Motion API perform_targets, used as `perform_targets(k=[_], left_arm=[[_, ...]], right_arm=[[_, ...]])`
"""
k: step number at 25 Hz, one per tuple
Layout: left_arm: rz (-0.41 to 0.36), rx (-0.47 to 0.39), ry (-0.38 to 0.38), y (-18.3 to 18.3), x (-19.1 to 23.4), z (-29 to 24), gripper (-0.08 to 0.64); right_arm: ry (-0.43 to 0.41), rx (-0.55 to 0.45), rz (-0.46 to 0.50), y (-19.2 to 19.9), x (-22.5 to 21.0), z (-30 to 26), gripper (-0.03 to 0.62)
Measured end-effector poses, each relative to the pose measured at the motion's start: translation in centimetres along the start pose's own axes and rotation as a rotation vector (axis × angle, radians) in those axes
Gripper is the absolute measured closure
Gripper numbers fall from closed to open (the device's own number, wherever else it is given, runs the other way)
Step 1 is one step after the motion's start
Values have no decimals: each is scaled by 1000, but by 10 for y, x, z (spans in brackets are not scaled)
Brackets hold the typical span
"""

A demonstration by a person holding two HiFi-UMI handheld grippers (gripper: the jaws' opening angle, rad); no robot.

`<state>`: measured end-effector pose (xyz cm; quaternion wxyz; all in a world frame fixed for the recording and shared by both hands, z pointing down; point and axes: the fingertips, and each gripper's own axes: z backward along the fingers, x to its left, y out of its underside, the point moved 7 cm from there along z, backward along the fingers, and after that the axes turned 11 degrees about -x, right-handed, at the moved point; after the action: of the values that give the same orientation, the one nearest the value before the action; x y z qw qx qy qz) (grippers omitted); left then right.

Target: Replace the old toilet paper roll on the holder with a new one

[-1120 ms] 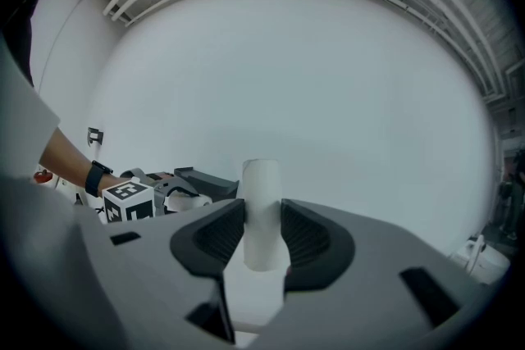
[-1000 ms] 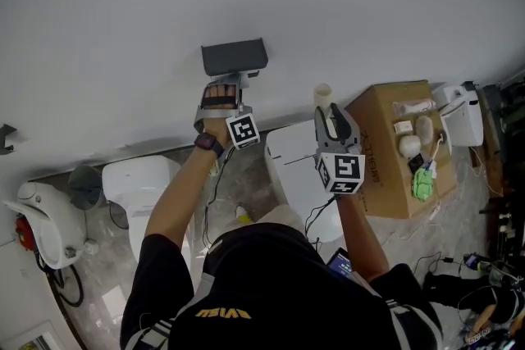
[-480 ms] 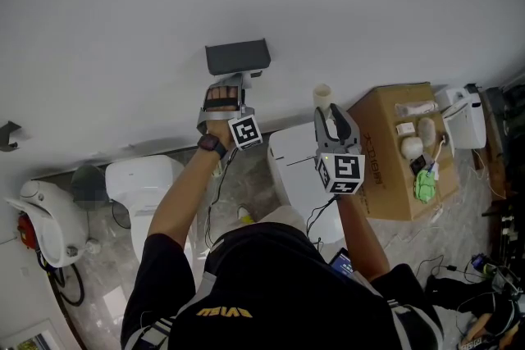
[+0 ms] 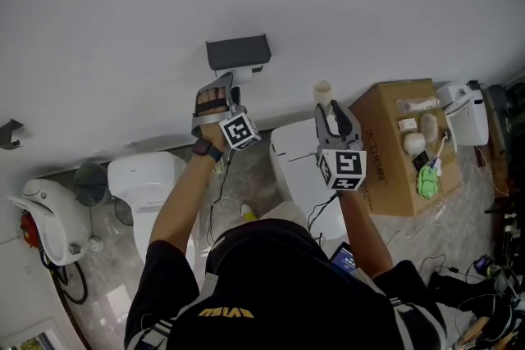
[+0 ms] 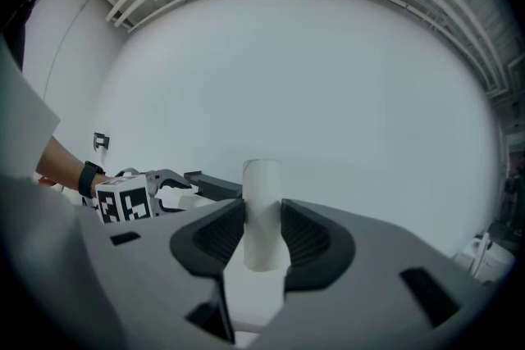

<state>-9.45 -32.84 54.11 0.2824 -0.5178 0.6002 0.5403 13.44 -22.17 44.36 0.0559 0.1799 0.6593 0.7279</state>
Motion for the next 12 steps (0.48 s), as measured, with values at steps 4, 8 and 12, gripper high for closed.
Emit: perform_targets(k=[4,8,12], left_arm=[[275,-7,-68,15,28,29,307],[384,-64,-121,16,51,60,302],[463,-129,-153,10,64,95,305]], right_arm=[[-12,-10,-7,-1,4,1,454],[-10,-18,-14,-2,4,1,453],[-24,-37,-25,-8,4,-1,453]])
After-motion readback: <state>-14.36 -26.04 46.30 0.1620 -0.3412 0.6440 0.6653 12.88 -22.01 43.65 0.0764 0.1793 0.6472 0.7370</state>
